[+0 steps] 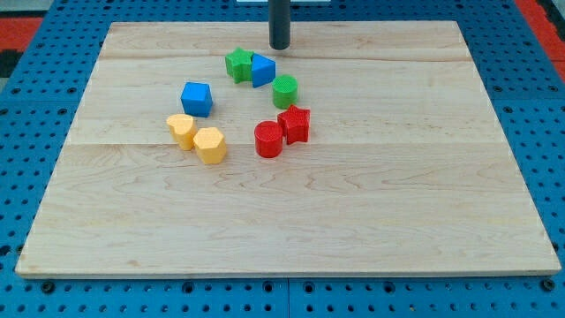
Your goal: Move the green star slightly down
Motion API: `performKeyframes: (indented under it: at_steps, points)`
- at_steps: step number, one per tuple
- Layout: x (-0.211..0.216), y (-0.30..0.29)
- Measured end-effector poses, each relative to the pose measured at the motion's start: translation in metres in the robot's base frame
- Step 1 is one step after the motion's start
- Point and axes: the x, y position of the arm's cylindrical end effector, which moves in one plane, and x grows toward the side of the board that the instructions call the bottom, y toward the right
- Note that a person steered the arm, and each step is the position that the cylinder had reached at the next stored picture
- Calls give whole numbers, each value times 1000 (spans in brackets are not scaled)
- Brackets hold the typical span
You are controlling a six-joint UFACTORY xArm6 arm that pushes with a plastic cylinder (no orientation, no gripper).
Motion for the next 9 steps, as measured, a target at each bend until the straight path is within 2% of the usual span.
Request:
performKeyframes:
  at_steps: [2,4,5,6,7,8,9]
  points:
    - [11,-49]
    - [34,-66]
    - [28,-70]
    - [-14,-62]
    - [-7,-28]
    - [-11,-63]
    - [5,-66]
